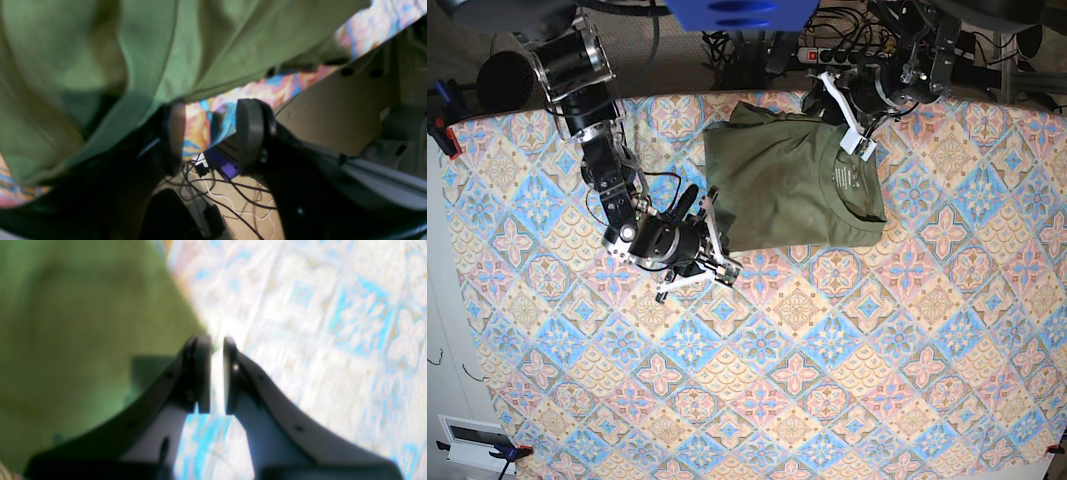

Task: Layout the t-shirt on the table in an organized manner, then fold the t-shirt properly
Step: 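Fold the shirt's side over with the left gripper toward the right gripper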

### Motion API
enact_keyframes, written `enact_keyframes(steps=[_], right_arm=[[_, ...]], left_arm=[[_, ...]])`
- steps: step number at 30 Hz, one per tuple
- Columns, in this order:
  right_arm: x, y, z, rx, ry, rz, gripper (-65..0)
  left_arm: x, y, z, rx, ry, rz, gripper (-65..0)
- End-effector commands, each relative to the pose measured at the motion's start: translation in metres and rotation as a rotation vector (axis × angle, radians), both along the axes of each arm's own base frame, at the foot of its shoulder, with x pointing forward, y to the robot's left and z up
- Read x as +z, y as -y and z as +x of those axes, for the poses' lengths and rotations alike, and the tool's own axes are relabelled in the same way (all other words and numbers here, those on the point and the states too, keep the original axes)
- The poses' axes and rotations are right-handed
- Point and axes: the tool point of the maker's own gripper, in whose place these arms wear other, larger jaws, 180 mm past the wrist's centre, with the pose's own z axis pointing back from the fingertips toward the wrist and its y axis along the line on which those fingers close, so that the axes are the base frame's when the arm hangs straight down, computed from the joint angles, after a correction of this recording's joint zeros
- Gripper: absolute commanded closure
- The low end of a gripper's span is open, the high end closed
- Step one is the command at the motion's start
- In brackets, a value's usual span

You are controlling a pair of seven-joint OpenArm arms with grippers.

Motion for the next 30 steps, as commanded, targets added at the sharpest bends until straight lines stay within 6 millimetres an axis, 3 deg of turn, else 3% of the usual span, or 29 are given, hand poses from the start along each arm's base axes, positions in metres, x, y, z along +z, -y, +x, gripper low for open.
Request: enact_keyframes(steps=[1,8,14,20,23,27,30], right_arm=[[0.017,-0.013,0.011,0.007,0.036,0.053,-5.6],[0.014,-0.038,0.033,0.003,-0.006,0.111,-5.6],[-0.02,-0.044,0.04,-0.026,-0.113,0.138,-5.6],[-0.04,-0.025,0.039,-0.035,-0.109,0.024,-5.3],[-0.059,-0.024,0.015,-0.035,-0.157,0.022,-5.3],[-0.068,0.017,-0.002,-0.05,-0.138,-0.039,-5.2],[-0.073,0.034,-0.019,-0.05,-0.136,-0.063,-5.2]], left_arm=[[0.006,-0.002,0.007,-0.002,0.037,0.006,-23.0],[0.006,-0.002,0.011,0.0,0.045,0.016,-23.0],[0.011,-0.002,0.024,0.002,0.077,0.017,-23.0],[0.018,-0.005,0.049,0.006,0.127,0.024,-23.0],[0.014,-0.008,0.06,0.017,0.126,0.028,-23.0],[0.001,-0.016,0.075,0.036,0.105,0.04,-23.0],[0.0,-0.02,0.09,0.048,0.115,0.045,-23.0]])
